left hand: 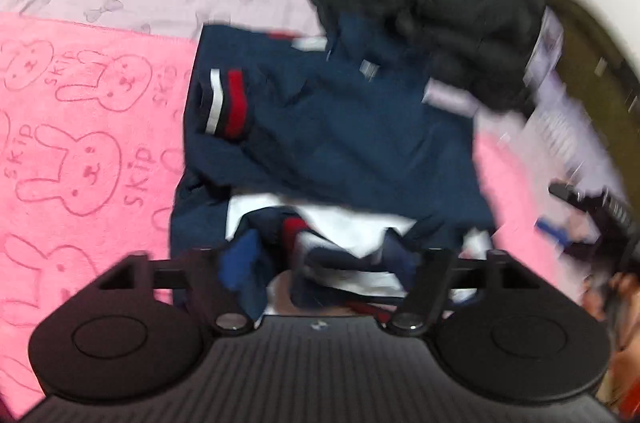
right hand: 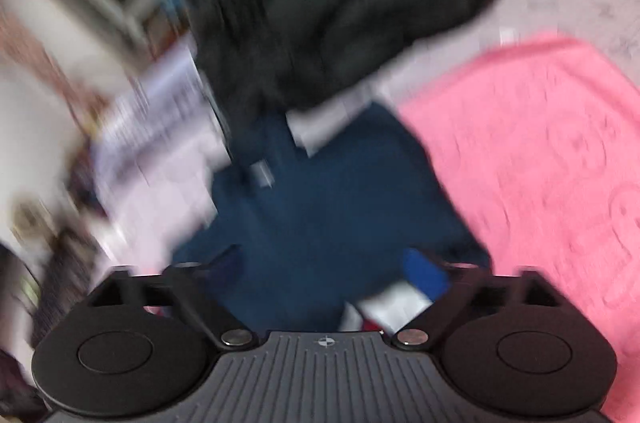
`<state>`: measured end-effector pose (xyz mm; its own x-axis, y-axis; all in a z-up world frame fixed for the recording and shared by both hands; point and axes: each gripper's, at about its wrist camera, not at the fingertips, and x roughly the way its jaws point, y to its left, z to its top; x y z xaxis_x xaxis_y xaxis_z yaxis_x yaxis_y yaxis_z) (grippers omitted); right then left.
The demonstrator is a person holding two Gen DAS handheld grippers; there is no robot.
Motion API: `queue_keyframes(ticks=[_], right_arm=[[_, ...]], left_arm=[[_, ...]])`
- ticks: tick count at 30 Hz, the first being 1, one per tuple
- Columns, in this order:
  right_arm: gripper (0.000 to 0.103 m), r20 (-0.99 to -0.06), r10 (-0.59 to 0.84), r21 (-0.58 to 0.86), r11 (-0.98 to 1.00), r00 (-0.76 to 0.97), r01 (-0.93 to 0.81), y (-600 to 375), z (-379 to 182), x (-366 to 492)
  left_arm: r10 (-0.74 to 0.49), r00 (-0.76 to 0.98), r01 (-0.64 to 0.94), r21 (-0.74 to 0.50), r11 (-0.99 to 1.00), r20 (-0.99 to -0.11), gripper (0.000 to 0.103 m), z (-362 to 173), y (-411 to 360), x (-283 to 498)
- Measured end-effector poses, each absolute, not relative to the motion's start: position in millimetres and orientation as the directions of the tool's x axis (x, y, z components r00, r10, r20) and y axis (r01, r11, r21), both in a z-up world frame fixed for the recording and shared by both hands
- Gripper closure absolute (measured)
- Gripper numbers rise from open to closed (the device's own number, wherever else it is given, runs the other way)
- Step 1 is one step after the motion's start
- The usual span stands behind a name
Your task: Fold clothes
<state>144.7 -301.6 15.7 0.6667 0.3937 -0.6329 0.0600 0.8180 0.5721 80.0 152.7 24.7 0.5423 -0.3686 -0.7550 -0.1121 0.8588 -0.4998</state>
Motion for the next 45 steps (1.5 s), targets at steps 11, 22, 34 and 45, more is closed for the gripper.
queue_keyframes(ticks=[11, 22, 34, 45], right_arm=[[0.005, -0.867, 0.295, 0.018, 0.823, 0.400, -0.568, -208, -39, 133], [0.081, -0.897, 0.343, 0.171, 0.852, 0.280, -0.495, -208, -42, 135], [0.081, -0.639, 0.353, 0.080, 0.914, 0.684, -0.398, -210, 52, 224], [0.042, -0.655, 0.105, -0.054, 0.981, 0.748, -0.185, -192, -35, 305]], left_arm=[[-0.205, 0.677, 0.380, 0.097, 0.920, -0.707, 0.000, -12, 90, 70], [-0.228, 0.537, 0.235, -0.115, 0.965, -0.812, 0.070, -42, 87, 103], [-0.122, 0.848, 0.136, -0.011, 0.991, -0.516, 0.057, 61, 108, 182], [0.197, 0.701, -0.196, 0.080, 0.977, -0.685, 0.045, -13, 135, 251]])
